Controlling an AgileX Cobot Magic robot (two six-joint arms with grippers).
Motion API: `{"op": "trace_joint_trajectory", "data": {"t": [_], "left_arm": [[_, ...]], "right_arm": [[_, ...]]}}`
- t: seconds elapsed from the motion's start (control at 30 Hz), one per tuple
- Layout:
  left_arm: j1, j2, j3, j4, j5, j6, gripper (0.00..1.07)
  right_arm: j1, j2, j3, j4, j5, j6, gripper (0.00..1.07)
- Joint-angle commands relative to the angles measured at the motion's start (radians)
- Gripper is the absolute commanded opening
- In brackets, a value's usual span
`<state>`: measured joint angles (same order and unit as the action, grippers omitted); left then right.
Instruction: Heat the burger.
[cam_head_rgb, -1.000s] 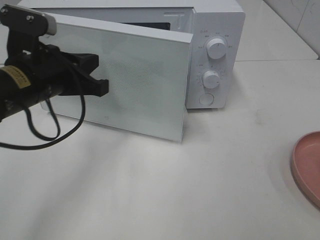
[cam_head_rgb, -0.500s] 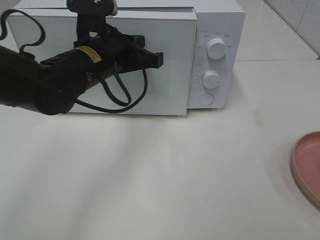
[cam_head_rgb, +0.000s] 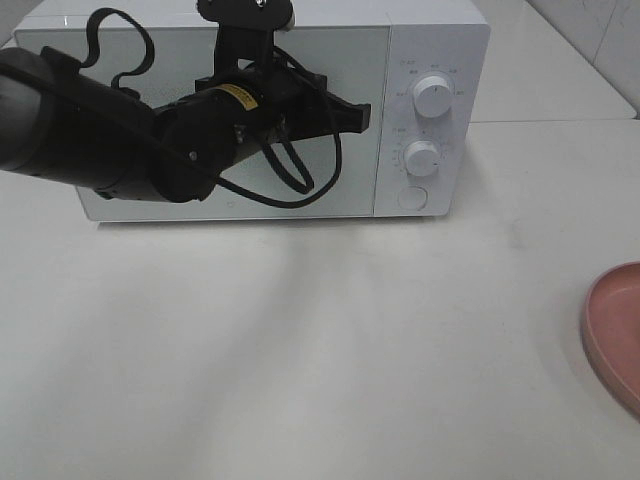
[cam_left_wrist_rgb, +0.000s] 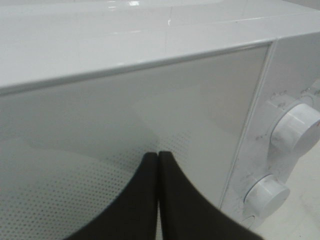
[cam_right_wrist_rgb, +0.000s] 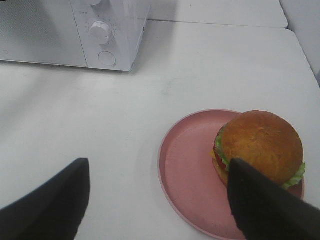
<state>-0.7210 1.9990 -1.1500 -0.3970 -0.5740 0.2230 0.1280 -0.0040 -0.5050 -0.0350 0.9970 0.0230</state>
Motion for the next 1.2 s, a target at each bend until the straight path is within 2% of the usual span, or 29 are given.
{"op": "trace_joint_trajectory", "data": {"t": [0.03,0.1,0.17,0.23,0.27,0.3,0.33,0.37,0.4,0.43,0.47,0.5,0.53,0.57,0.6,0.63,0.67,0.7,0.73,0.77,0.8,0.87,0.97,1.03,1.07,1.1,1.13,1.17,1.2], "left_arm": [[0.005,-0.035,-0.013,-0.067,0.032,0.056,0.0],[-0.003,-0.053,-0.001,-0.071,0.059,0.057,0.0],[-0.042,-0.139,0.095,-0.072,0.128,0.062,0.0],[-0.051,-0.166,0.126,-0.072,0.155,0.063,0.0],[-0.063,-0.223,0.179,-0.085,0.228,0.065,0.04],[-0.063,-0.223,0.179,-0.085,0.228,0.065,0.04],[-0.064,-0.253,0.201,-0.092,0.291,0.065,0.11],[-0.064,-0.253,0.201,-0.092,0.291,0.065,0.11],[-0.061,-0.309,0.231,-0.092,0.465,0.076,0.31],[-0.053,-0.338,0.241,-0.09,0.531,0.076,0.43],[-0.053,-0.338,0.241,-0.09,0.531,0.076,0.43],[-0.028,-0.386,0.252,-0.088,0.681,0.076,0.75],[0.016,-0.429,0.254,-0.083,0.799,0.068,0.95],[0.016,-0.429,0.254,-0.083,0.799,0.068,0.95],[0.073,-0.463,0.254,-0.078,0.913,0.046,1.0],[0.073,-0.463,0.254,-0.078,0.913,0.046,1.0],[0.11,-0.482,0.254,-0.065,0.964,0.029,1.0],[0.183,-0.514,0.254,-0.033,1.058,-0.012,1.0],[0.183,-0.514,0.254,-0.033,1.058,-0.012,1.0],[0.267,-0.546,0.254,0.015,1.144,-0.058,1.0],[0.267,-0.546,0.254,0.015,1.144,-0.058,1.0],[0.365,-0.606,0.265,0.104,1.245,-0.104,1.0],[0.397,-0.633,0.274,0.135,1.273,-0.119,1.0],[0.483,-0.762,0.335,0.264,1.332,-0.234,1.0],[0.483,-0.762,0.335,0.264,1.332,-0.234,1.0],[0.493,-0.8,0.352,0.301,1.345,-0.265,1.0],[0.5,-0.881,0.399,0.381,1.372,-0.348,1.0],[0.5,-0.881,0.399,0.381,1.372,-0.348,1.0],[0.5,-0.915,0.419,0.412,1.382,-0.381,1.0]], "right_arm": [[-0.007,-0.027,0.004,-0.003,-0.005,-0.01,0.75],[-0.007,-0.027,0.004,-0.003,-0.005,-0.01,0.75],[-0.007,-0.027,0.004,-0.003,-0.005,-0.01,0.75],[-0.007,-0.027,0.004,-0.003,-0.005,-0.01,0.75],[-0.007,-0.027,0.004,-0.003,-0.005,-0.01,0.75],[-0.007,-0.027,0.004,-0.003,-0.005,-0.01,0.75],[-0.007,-0.027,0.004,-0.003,-0.005,-0.01,0.75],[-0.007,-0.027,0.004,-0.003,-0.005,-0.01,0.75],[-0.007,-0.027,0.004,-0.003,-0.005,-0.01,0.75],[-0.007,-0.027,0.004,-0.003,-0.005,-0.01,0.75],[-0.007,-0.027,0.004,-0.003,-0.005,-0.01,0.75],[-0.007,-0.027,0.004,-0.003,-0.005,-0.01,0.75],[-0.007,-0.027,0.004,-0.003,-0.005,-0.01,0.75],[-0.007,-0.027,0.004,-0.003,-0.005,-0.01,0.75],[-0.007,-0.027,0.004,-0.003,-0.005,-0.01,0.75],[-0.007,-0.027,0.004,-0.003,-0.005,-0.01,0.75],[-0.007,-0.027,0.004,-0.003,-0.005,-0.01,0.75],[-0.007,-0.027,0.004,-0.003,-0.005,-0.01,0.75],[-0.007,-0.027,0.004,-0.003,-0.005,-0.01,0.75],[-0.007,-0.027,0.004,-0.003,-0.005,-0.01,0.75],[-0.007,-0.027,0.004,-0.003,-0.005,-0.01,0.75],[-0.007,-0.027,0.004,-0.003,-0.005,-0.01,0.75],[-0.007,-0.027,0.004,-0.003,-0.005,-0.01,0.75],[-0.007,-0.027,0.004,-0.003,-0.005,-0.01,0.75],[-0.007,-0.027,0.004,-0.003,-0.005,-0.01,0.75],[-0.007,-0.027,0.004,-0.003,-0.005,-0.01,0.75],[-0.007,-0.027,0.004,-0.003,-0.005,-0.01,0.75],[-0.007,-0.027,0.004,-0.003,-0.005,-0.01,0.75],[-0.007,-0.027,0.004,-0.003,-0.005,-0.01,0.75]]}}
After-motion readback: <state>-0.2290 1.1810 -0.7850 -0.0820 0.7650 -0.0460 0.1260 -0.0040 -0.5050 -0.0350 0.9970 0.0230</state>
